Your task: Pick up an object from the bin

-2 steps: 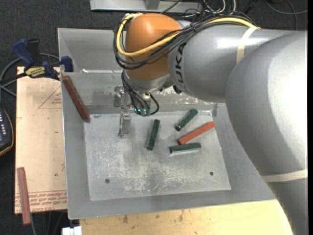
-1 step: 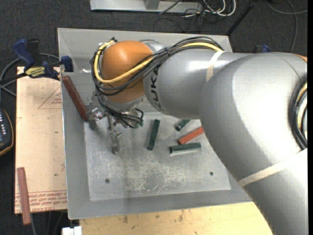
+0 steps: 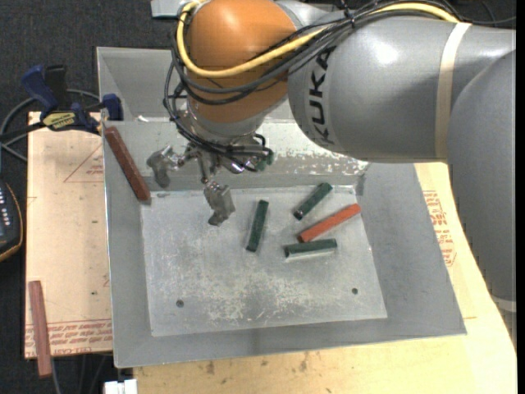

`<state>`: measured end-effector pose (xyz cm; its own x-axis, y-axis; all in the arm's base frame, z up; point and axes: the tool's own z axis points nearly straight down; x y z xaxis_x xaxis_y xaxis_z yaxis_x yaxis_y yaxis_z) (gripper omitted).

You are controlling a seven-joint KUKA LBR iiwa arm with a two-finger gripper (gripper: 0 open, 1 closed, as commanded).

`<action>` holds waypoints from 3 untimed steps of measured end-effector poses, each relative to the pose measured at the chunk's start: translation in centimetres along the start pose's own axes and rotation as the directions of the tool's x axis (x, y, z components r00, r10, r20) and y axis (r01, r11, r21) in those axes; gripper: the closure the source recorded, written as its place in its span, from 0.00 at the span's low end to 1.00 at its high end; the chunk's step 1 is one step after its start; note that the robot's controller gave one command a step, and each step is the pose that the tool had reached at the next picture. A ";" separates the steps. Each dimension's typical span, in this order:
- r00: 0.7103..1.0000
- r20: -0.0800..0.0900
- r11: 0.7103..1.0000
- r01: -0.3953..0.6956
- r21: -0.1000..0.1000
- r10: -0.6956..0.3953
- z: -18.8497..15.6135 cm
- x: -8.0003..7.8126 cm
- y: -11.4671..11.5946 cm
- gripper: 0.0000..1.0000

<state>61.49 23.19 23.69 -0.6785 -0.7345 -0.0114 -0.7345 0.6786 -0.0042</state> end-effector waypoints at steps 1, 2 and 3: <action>1.000 -0.009 1.000 -0.004 -0.004 0.004 2.6 1.3 -3.6 0.00; 0.776 -0.006 0.776 0.631 -0.015 -0.631 14.8 2.2 -5.0 0.00; 0.430 -0.002 0.430 0.903 -0.008 -0.903 6.7 13.2 -16.9 0.00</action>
Offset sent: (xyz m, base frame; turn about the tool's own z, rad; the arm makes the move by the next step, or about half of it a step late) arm 0.0168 -0.0321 -0.0246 -0.0019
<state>65.05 2.05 16.91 0.3714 -0.9285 0.0015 -0.9284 -0.3714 -0.0042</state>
